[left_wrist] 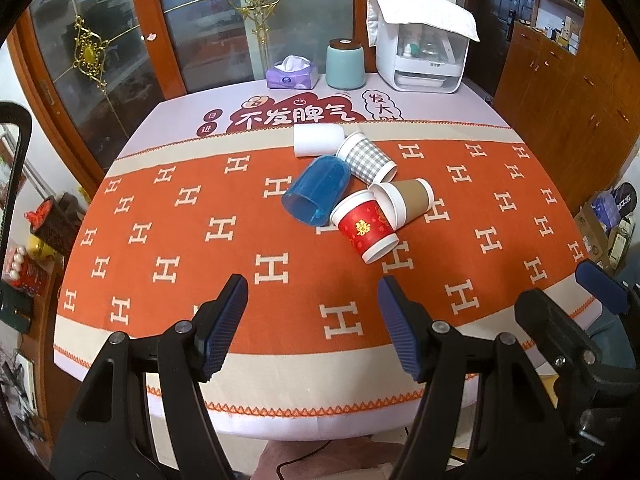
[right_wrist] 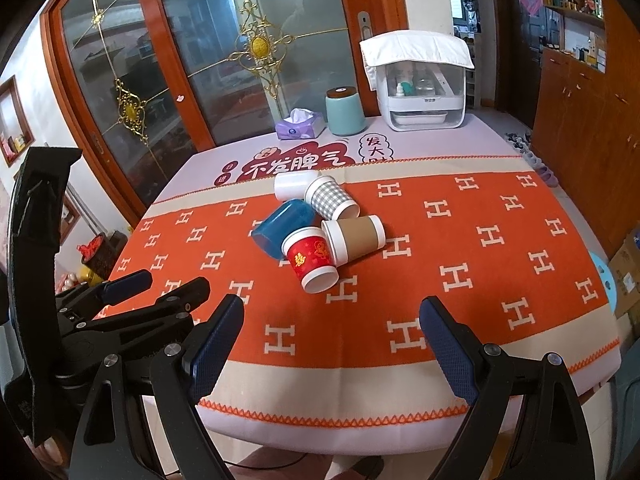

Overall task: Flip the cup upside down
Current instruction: 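Reach the left gripper to the red cup lying on its side and grasp it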

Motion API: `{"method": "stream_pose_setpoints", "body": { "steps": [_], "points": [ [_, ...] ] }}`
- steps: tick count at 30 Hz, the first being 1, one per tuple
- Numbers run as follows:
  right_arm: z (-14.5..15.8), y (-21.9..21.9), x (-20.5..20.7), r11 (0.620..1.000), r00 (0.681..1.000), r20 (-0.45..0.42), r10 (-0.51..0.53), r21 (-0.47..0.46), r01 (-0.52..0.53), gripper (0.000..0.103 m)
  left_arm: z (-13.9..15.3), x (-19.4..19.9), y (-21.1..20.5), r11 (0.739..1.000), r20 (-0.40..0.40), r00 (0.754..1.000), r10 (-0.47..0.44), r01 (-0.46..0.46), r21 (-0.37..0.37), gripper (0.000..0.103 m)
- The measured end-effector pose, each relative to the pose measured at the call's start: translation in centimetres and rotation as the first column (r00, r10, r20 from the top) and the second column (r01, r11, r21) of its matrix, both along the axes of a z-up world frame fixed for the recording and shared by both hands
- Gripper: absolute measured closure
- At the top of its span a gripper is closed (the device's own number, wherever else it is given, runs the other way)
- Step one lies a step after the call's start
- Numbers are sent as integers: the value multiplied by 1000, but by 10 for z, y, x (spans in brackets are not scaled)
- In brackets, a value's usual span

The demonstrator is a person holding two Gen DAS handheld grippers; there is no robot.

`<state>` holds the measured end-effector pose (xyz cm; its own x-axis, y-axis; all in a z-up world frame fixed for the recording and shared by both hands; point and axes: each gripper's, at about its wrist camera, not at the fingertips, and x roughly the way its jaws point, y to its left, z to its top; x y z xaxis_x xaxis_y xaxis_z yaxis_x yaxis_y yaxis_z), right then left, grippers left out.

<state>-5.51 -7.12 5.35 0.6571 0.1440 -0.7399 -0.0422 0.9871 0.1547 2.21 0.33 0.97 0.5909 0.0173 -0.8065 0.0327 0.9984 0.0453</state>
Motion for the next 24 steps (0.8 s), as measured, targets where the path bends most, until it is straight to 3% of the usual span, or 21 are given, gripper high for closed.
{"method": "stream_pose_setpoints", "body": {
  "steps": [6, 9, 14, 16, 20, 23, 24],
  "points": [
    [-5, -16, 21, 997, 999, -28, -45, 54, 47, 12, 6, 27, 0, 998, -9, 998, -56, 56, 3, 38],
    [-11, -25, 35, 994, 996, -49, -76, 72, 80, 12, 6, 45, -3, 990, -2, 992, -127, 127, 55, 38],
    [-31, -42, 63, 982, 984, -106, -142, 109, 153, 12, -1, 76, -17, 935, 14, 951, -308, 301, 188, 38],
    [-42, -50, 79, 973, 975, -144, -167, 137, 187, 12, -8, 88, -23, 894, -3, 916, -401, 392, 218, 38],
    [-71, -65, 102, 943, 950, -223, -220, 202, 265, 12, -26, 109, -37, 774, -36, 818, -574, 556, 303, 38],
    [-97, -74, 116, 913, 925, -280, -256, 244, 326, 13, -44, 112, -50, 641, -42, 711, -702, 656, 398, 38],
    [-106, -75, 120, 905, 916, -302, -265, 251, 344, 14, -51, 112, -54, 584, -48, 665, -746, 686, 434, 38]
  ]
}}
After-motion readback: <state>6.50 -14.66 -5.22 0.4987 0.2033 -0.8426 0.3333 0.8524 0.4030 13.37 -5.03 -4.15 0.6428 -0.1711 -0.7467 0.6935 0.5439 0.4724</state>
